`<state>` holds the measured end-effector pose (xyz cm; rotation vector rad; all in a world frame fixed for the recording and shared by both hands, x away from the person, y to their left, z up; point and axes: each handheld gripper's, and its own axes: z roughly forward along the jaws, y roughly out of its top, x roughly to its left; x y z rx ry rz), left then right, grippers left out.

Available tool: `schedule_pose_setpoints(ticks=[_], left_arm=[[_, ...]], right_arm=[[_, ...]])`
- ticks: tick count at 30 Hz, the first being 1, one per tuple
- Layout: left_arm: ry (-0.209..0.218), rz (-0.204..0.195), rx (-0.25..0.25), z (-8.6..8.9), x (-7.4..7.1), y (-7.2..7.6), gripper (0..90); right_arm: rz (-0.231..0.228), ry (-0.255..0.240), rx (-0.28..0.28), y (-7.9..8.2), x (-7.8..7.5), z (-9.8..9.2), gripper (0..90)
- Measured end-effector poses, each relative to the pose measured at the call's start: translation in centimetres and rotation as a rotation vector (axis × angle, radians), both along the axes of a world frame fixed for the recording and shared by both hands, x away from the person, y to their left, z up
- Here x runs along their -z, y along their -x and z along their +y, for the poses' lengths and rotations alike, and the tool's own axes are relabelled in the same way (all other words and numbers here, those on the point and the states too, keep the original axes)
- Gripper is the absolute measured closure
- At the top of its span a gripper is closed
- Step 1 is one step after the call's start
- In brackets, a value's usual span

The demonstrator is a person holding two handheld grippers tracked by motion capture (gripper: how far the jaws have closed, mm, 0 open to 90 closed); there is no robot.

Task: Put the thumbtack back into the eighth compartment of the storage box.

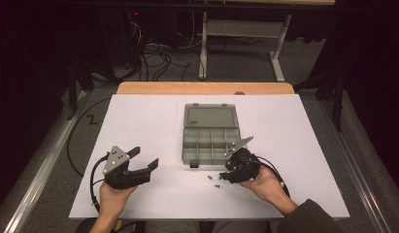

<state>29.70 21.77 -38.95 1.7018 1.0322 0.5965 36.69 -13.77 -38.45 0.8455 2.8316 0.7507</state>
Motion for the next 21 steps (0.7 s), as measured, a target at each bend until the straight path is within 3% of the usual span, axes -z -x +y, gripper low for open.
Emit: schedule_pose_setpoints(ticks=[7,21], left_arm=[[0.001,0.001,0.003,0.0,0.0,0.0,22.2],[-0.004,0.006,0.010,-0.1,0.0,-0.1,22.3]], right_arm=[[0.013,0.060,-0.031,-0.3,0.4,1.0,63.3],[0.038,0.136,-0.075,-0.6,0.6,2.6,68.6]])
